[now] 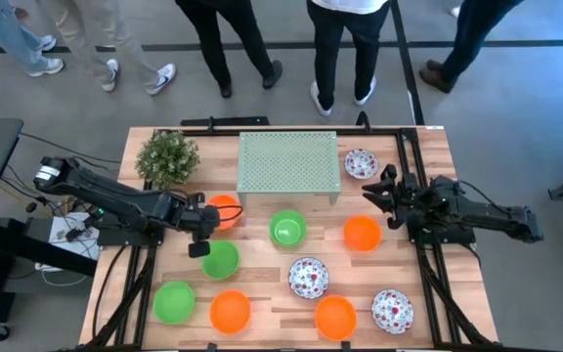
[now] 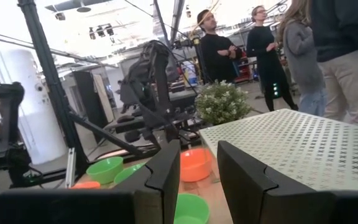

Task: Pick & Place Mini bowls
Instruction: Put the orange bowl on the shelf

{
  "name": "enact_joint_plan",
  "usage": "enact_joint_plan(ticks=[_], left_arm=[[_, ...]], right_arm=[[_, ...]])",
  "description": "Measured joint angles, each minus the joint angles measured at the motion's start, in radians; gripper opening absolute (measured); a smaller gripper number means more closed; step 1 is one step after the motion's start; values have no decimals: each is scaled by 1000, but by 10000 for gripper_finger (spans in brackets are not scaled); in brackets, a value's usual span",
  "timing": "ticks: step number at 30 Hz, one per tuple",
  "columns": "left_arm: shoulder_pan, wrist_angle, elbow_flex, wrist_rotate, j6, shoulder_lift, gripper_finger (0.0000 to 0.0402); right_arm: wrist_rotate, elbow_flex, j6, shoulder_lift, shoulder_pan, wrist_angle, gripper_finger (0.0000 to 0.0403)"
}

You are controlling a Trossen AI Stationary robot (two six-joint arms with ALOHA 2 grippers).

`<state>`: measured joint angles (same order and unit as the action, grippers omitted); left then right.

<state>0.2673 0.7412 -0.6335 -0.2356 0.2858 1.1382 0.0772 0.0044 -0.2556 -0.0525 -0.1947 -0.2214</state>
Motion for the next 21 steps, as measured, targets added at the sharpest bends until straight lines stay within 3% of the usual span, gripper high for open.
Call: enact_joint_plan(ticks=[16, 21], left_arm=[[-1, -68, 8, -71, -20, 186, 103], [0, -70, 8, -71, -20, 177, 40]], right_arm=[[0, 9, 0, 0, -5, -5, 103], [0, 10, 0, 0, -5, -4, 103]])
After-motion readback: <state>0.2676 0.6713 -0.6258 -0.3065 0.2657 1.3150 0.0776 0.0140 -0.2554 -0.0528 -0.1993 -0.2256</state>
